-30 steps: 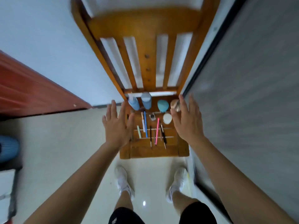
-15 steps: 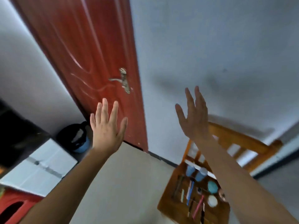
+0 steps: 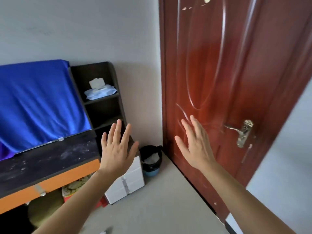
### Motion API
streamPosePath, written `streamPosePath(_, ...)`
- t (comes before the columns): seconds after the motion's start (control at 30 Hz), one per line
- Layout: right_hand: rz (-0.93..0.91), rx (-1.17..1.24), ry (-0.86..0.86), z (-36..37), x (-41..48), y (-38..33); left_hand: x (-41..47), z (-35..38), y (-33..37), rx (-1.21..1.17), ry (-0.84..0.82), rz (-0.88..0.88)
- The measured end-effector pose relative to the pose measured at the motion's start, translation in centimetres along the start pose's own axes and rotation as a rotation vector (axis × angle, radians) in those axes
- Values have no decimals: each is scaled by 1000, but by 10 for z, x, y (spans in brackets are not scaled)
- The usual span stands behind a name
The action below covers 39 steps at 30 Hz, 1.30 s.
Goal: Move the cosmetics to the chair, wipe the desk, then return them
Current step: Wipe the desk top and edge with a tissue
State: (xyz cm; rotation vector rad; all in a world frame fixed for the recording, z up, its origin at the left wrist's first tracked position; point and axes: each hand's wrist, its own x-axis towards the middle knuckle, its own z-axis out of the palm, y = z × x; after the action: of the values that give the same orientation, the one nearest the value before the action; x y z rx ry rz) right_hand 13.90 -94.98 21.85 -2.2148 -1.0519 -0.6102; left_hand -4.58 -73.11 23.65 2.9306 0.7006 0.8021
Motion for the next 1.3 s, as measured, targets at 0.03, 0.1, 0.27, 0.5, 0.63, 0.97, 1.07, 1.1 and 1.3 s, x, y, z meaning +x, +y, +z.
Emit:
streamPosePath(0.03,-23,12,-27,16,10,-7,4,4,-16,12,-5,-34)
streamPosePath(0.1,-59,29,-70,49,29,-10,11,17,-41,33,-23,-92)
streamPosePath(0.27,-122,57,-157,129,89,2,42,61,-92,87,-81,-222)
streamPosePath(0.5,-199,175,-248,233,216,26,149,100,-143,155,-113,-324)
streamPosePath(0.63,-269,229,-294,278,301,22,206,105,-169,197,-85,-366)
streamPosePath(0.97,-345,326,-439,395,387,-43,266,148,-266,149,-142,-422)
streamPosePath(1.07,-376,330,-448,424,413,-62,296,161,-300,104,-104,-393)
streamPosePath(1.1,-377,328,-448,434,424,-69,308,165,-314,82,-97,-376)
streamPosePath(1.3,-286,311,-493,490,493,-112,387,189,-392,54,-158,-210)
